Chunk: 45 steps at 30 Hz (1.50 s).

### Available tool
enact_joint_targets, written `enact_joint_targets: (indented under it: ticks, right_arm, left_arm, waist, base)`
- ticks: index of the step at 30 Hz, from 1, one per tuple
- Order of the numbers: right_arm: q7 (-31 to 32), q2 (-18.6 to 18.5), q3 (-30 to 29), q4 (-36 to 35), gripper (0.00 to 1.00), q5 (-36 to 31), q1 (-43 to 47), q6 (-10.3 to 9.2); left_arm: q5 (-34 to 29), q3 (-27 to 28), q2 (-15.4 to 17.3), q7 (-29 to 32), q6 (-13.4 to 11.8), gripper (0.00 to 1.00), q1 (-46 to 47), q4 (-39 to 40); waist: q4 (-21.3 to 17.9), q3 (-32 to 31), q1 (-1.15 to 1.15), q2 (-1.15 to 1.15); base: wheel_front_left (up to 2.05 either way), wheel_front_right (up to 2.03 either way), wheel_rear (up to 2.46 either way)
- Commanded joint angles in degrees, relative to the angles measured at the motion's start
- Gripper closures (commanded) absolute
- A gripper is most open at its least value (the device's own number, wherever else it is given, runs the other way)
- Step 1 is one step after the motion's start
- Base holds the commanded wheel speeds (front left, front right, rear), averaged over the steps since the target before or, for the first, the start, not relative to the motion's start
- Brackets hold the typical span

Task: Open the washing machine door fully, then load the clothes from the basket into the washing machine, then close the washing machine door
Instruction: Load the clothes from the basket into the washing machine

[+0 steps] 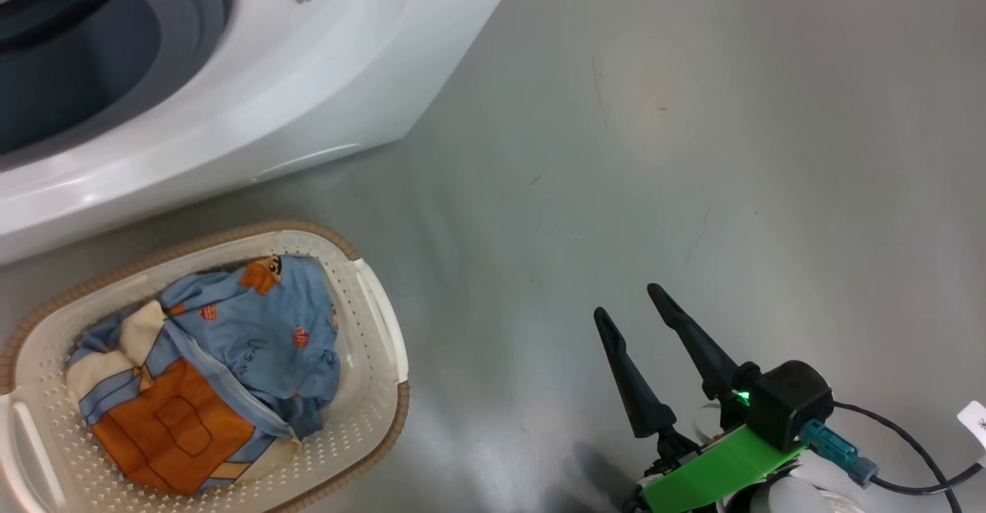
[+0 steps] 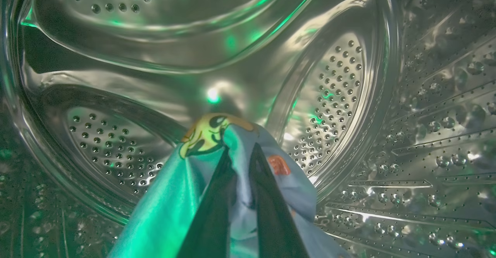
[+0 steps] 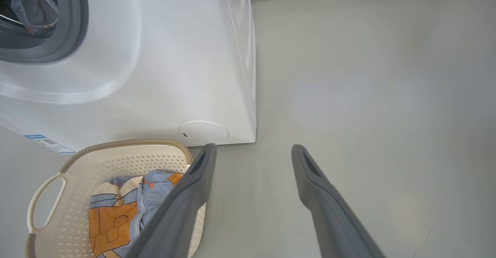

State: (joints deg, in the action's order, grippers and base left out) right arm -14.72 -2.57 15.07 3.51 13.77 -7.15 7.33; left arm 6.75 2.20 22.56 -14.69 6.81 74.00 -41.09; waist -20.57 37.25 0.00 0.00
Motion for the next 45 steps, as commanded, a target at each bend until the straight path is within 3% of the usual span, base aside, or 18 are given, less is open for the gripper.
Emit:
enact_joint_targets:
  ticks: [1, 5, 15, 17, 19, 33, 45]
  right_arm:
    - [-0.3, -0.3, 1.6, -1.0, 0.0, 0.2, 0.0, 0.16]
    - [-0.3, -0.3, 1.8, -0.9, 0.0, 0.3, -0.2, 0.16]
    - [-0.3, -0.3, 2.4, -0.3, 0.0, 0.5, 0.1, 0.16]
    - [-0.3, -0.3, 2.4, -0.1, 0.0, 0.5, 0.2, 0.16]
    - [-0.3, -0.3, 2.4, 0.1, 0.0, 0.5, 0.2, 0.16]
    - [-0.3, -0.3, 1.8, 1.8, 0.0, 0.6, 1.5, 0.16]
    - [-0.3, -0.3, 0.3, 3.1, 0.0, -0.5, 2.6, 0.16]
  left_arm:
    - [-1.1, 0.7, 3.0, -0.3, -0.5, 1.0, 0.6, 2.5]
    - [-2.0, 0.4, 2.7, -0.3, -0.8, 1.0, -0.7, 1.9]
    - [-3.5, -1.7, 2.8, -0.3, -1.2, 1.0, -0.5, -8.3]
    - [-4.1, -2.4, 2.9, -0.3, -1.5, 0.63, 0.1, -10.6]
    - [-4.6, -2.9, 3.0, -0.3, -2.1, 0.0, 0.6, -12.9]
    - [-4.0, -4.6, -0.4, 0.0, -5.3, 0.0, 0.6, -26.3]
    - [-0.8, -3.5, -6.3, -0.3, -7.1, 0.0, -8.5, -24.9]
  waist:
    - [-0.2, 0.2, 0.0, 0.0]
    - [-0.2, 0.6, 0.0, 0.0]
    - [-0.2, -0.4, 0.0, 0.0]
    - [-0.1, -0.8, 0.0, 0.0]
    - [0.0, -1.3, 0.0, 0.0]
    - [1.9, -7.9, 0.0, 0.0]
    - [6.0, -15.8, 0.0, 0.0]
  base:
    - [0.0, 0.0, 0.0]
    - [0.0, 0.0, 0.0]
    - [0.0, 0.0, 0.0]
    - [0.0, 0.0, 0.0]
    - [0.0, 0.0, 0.0]
    - [0.0, 0.0, 0.0]
    - [0.0, 0.0, 0.0]
